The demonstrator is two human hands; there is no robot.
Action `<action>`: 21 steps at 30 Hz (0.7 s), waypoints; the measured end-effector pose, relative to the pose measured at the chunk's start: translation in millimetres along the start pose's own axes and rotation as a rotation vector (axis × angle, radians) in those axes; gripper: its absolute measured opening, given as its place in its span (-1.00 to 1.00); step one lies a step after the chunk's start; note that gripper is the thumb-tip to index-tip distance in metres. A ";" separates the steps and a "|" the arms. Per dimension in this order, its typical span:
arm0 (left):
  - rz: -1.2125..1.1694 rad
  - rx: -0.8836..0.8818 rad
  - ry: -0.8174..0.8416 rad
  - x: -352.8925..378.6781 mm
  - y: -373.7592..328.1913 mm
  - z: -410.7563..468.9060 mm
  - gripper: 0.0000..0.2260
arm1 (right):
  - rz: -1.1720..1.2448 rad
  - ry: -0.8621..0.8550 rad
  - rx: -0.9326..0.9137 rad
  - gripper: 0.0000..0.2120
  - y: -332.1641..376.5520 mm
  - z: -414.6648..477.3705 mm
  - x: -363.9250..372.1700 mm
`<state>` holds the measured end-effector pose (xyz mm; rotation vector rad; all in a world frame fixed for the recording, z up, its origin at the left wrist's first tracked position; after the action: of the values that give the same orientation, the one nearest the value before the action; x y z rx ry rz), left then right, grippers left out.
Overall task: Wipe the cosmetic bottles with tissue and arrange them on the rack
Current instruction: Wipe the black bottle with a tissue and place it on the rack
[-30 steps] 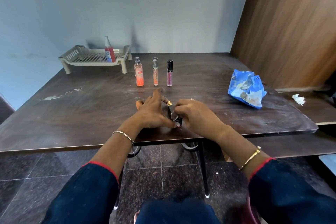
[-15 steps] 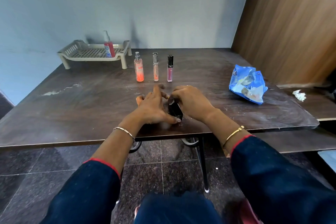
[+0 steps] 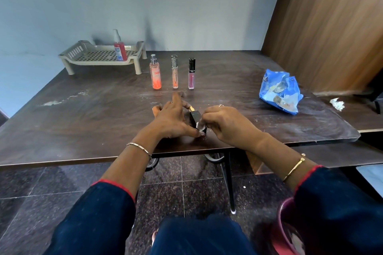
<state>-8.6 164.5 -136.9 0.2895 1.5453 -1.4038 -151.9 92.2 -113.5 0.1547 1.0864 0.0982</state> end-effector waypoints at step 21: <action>0.049 0.003 -0.016 0.3 -1.4 -1.9 -0.09 | 0.011 0.000 0.138 -0.78 -21.2 35.0 11.3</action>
<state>-10.7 165.6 -136.5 0.3154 1.5135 -1.3669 -115.6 70.3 -111.1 0.2849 1.0925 0.0324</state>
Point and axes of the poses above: each hand's wrist, its own z-axis towards the middle knuckle, its own x-axis out of the palm, y = z × x, the point moved 3 cm from there along z, towards the middle knuckle, and after that the axes turned 4 degrees about -y, right-handed, at the moved point
